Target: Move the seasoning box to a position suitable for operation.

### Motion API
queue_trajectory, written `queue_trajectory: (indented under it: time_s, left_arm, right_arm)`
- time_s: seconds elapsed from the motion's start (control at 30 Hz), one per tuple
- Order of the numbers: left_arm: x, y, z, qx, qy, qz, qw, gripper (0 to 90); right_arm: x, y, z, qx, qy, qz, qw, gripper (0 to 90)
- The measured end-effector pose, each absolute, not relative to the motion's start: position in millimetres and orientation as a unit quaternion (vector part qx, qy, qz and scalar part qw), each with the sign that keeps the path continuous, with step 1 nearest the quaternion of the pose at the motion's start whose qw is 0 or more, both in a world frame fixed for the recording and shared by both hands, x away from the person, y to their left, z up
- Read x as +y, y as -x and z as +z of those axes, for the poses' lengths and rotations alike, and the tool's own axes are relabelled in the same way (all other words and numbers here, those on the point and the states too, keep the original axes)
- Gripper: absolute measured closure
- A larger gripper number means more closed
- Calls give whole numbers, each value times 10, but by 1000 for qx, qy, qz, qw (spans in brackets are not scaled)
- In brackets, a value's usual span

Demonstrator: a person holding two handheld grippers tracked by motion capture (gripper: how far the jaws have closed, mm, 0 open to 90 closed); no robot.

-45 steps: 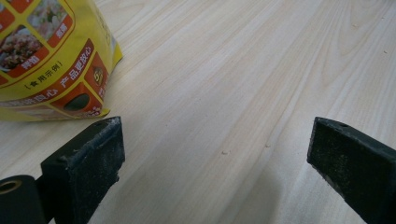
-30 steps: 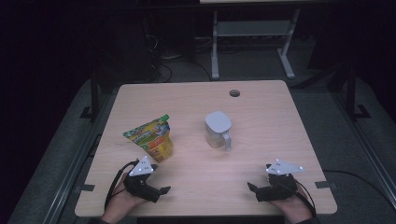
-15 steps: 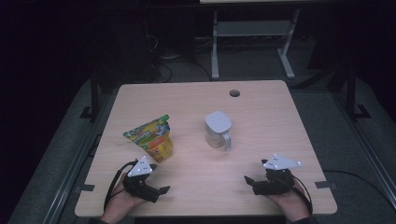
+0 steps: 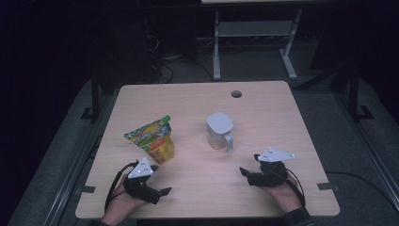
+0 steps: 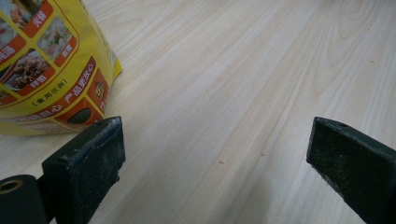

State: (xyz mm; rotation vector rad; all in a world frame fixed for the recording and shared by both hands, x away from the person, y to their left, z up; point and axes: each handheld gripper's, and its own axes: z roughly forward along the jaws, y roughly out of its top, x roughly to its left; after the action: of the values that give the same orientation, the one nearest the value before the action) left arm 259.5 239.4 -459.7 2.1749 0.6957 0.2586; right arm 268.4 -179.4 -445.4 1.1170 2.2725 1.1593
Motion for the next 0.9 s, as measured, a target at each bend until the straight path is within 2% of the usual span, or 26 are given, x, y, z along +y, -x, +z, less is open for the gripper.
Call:
queue_trajectory:
  time_s: [0.13,0.9]
  left_arm:
    - [2399,-2595,-4594,277,-863,102,410,41]
    - [2400,-2593,-4591,274,-863,101,412,46]
  right_arm:
    - [-1754,-2736,-4455,802,-394,411,179,302]
    - [-1552,-3062,-4306,791,-401,426,181,427]
